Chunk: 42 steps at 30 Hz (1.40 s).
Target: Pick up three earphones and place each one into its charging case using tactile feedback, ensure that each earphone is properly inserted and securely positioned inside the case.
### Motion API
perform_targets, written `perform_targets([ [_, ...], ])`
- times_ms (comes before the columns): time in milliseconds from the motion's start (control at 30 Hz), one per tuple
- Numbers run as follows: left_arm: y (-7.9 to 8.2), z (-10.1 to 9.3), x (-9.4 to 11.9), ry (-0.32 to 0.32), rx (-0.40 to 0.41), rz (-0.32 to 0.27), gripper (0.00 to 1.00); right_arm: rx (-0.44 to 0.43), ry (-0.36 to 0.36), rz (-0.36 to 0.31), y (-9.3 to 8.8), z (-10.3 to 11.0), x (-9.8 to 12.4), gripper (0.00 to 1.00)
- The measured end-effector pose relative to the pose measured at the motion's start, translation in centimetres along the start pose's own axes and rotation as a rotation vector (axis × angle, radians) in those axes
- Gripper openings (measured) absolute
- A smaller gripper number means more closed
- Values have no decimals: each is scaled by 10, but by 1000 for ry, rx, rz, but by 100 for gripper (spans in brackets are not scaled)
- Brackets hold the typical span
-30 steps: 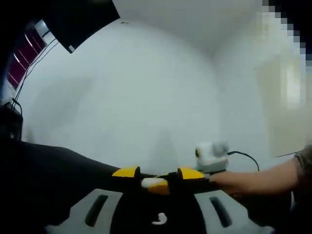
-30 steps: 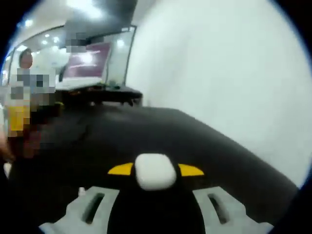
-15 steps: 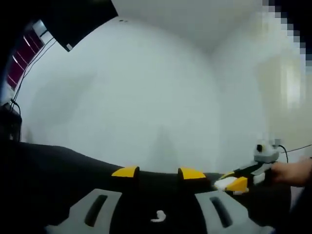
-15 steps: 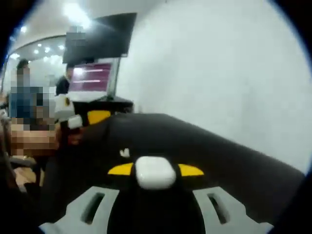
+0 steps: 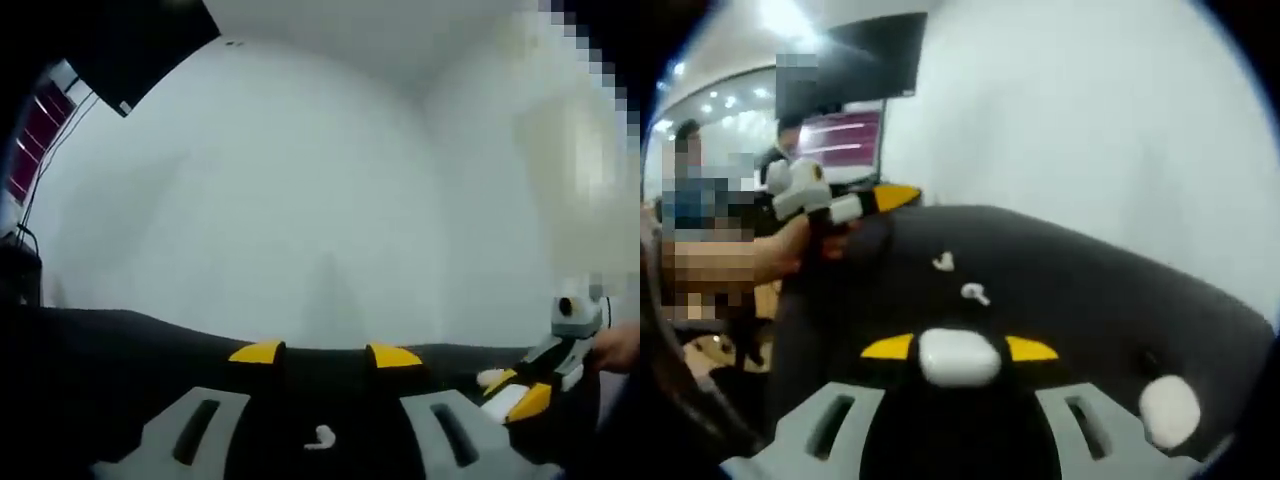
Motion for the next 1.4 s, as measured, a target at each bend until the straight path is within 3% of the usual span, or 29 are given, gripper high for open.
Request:
perform_targets([
  [167, -1, -2, -1, -14, -7, 4, 30, 27, -56, 26, -17, 2, -1, 34],
  [200, -1, -3, 0, -19, -7, 4, 30, 26, -85, 63, -25, 2, -2, 34],
  [233, -1, -5, 0, -21, -6, 3, 30, -14, -105, 15, -22, 3, -3, 34],
  [300, -1, -6, 1, -25, -6, 4, 30, 67, -93, 23, -20, 7, -3, 35],
  [400, -2, -9, 1, -37, -5, 11, 30, 52, -78, 43, -19, 7, -2, 35],
  [533, -1, -16, 2, -76, -8, 10, 29, 43, -45, 81, -20, 10, 16, 41],
  [667, -8, -39, 3, -222, 52, 62, 20, 3, -13, 90, -26, 2, 28, 43],
  [733, -18, -49, 2, -325, 79, 130, 20, -29, -9, 89, -28, 0, 29, 43],
  [800, -29, -73, 9, -499, 170, 246, 25, -51, 0, 85, -31, 2, 28, 42],
  [867, -35, -81, 13, -554, 183, 302, 29, -60, -4, 66, -31, 5, 26, 42],
  [1033, -35, -85, 16, -557, 164, 308, 23, -16, 9, 65, -27, 10, 22, 40],
  [1133, -36, -86, 17, -563, 197, 330, 18, -2, 27, 116, -25, 20, 24, 29],
  [1200, -37, -86, 15, -569, 201, 342, 17, 31, 101, 130, -23, 37, 25, 19],
  [1300, -42, -83, 12, -578, 186, 363, 17, 78, 174, 100, -17, 57, 14, 21],
  [1400, -46, -75, 9, -575, 200, 381, 17, 85, 194, 80, -13, 65, -3, 22],
])
Point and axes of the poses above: the point that each gripper's makers call its tool centre point, and the gripper's own axes: x roughly backward along the fingers, z roughly to its left, y roughly out of its top, the point moved 4 cm from there along x, roughly backward along the fingers, and after that the axes turned 4 degrees about -z, right-handed, at the moved point
